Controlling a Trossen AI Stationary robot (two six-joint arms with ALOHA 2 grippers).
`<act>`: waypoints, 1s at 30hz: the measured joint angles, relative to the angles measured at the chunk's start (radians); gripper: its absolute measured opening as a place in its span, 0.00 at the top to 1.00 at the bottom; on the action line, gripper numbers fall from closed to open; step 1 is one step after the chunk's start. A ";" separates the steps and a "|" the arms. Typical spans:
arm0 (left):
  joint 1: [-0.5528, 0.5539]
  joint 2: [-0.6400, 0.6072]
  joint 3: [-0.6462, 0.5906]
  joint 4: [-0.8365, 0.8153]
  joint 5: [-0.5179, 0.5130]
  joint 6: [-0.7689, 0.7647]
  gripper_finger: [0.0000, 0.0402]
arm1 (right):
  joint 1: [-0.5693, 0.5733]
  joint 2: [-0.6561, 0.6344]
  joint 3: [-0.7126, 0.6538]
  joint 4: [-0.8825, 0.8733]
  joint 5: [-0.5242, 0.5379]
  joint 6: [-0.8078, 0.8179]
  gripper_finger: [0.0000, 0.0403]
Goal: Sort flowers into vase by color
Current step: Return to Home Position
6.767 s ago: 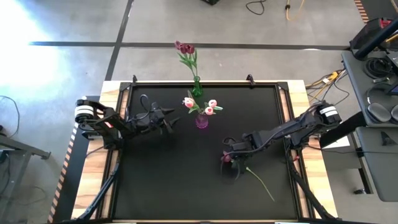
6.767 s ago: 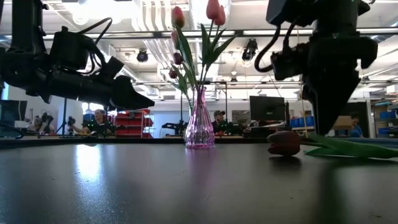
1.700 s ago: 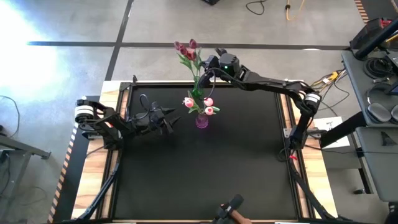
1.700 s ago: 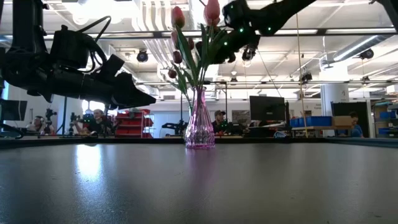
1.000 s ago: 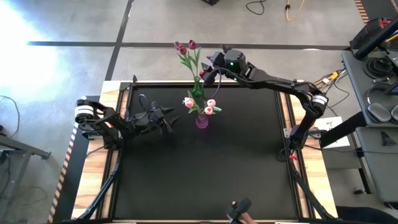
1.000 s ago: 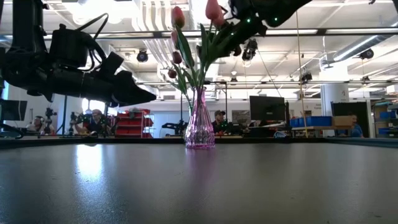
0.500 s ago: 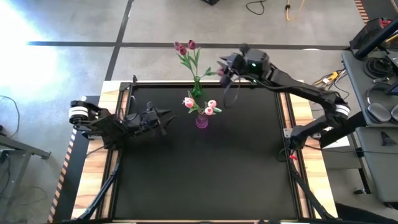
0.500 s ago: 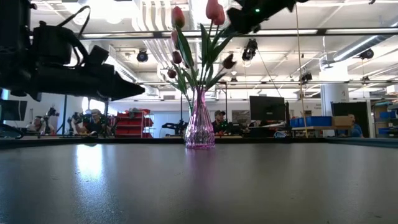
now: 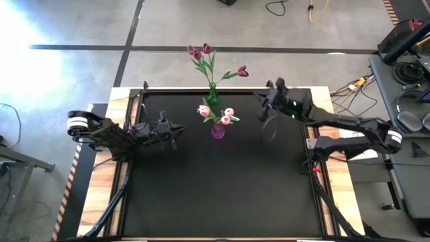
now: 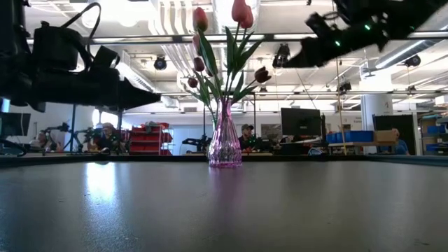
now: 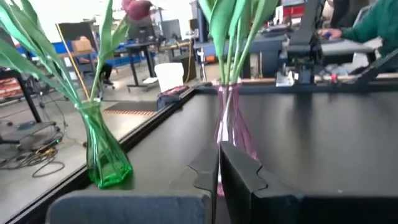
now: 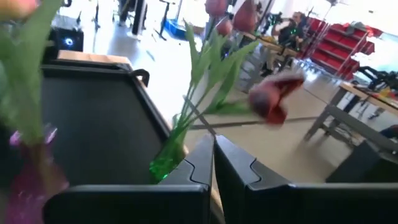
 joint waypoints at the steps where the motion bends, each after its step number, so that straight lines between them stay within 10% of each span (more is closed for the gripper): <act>1: 0.000 -0.005 0.000 -0.016 -0.001 0.002 1.00 | 0.005 -0.019 -0.055 0.047 0.000 0.008 0.98; 17: 0.000 -0.172 0.000 -0.214 -0.006 0.006 1.00 | 0.162 -0.389 -0.576 0.269 0.162 0.111 0.98; 30: -0.004 -0.370 0.000 -0.457 -0.052 -0.011 1.00 | 0.218 -0.725 -0.589 -0.044 0.195 0.114 0.98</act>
